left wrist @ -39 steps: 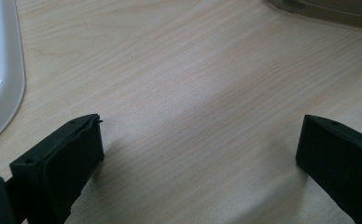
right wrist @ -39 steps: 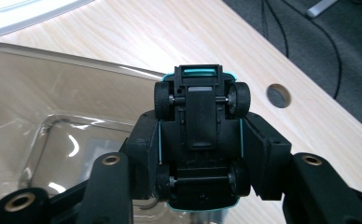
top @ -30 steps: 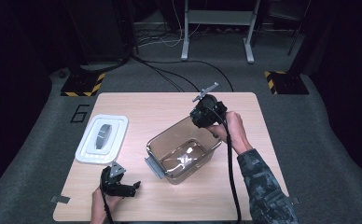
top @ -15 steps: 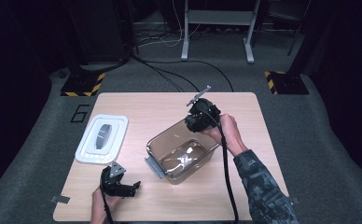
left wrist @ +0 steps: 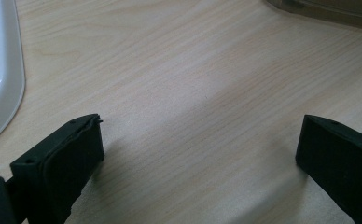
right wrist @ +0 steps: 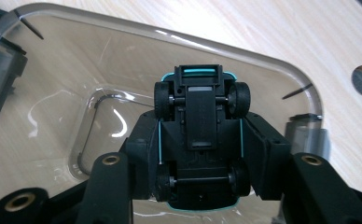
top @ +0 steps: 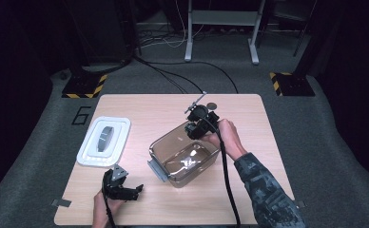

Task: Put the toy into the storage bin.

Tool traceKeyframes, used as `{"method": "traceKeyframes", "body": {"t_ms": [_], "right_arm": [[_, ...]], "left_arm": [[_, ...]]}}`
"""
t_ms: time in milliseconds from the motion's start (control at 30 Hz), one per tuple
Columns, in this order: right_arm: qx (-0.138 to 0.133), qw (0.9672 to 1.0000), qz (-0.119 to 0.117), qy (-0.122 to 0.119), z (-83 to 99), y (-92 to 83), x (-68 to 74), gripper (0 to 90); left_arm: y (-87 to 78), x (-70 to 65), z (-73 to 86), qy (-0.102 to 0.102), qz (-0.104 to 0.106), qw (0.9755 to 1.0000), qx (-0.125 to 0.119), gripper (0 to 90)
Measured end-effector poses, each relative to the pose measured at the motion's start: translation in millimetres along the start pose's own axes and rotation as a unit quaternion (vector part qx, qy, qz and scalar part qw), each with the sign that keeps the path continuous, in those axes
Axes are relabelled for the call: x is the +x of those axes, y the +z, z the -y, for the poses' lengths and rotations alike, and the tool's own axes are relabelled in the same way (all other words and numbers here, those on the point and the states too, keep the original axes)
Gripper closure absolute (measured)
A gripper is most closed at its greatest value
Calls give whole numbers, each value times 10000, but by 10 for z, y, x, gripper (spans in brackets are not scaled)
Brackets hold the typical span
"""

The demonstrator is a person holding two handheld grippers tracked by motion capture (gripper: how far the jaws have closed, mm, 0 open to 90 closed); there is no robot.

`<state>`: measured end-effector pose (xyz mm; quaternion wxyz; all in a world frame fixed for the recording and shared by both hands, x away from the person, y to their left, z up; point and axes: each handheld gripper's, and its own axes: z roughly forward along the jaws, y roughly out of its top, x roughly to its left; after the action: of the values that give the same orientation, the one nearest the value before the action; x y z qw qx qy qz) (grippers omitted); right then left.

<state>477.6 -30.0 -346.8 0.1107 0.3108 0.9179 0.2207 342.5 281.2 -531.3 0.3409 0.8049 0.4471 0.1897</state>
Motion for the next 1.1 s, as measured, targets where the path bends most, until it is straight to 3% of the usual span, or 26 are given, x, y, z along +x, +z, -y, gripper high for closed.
{"method": "traceKeyframes", "body": {"t_ms": [367,1100], "right_arm": [[313,9995,-34,-33,-55,155,76,512],[679,9974,-210,-88,-119,439,121,510]], "left_arm": [[-1,2,0,16,0,10000,8,6],[-1,0,1,3,1,10000,-2,7]]}}
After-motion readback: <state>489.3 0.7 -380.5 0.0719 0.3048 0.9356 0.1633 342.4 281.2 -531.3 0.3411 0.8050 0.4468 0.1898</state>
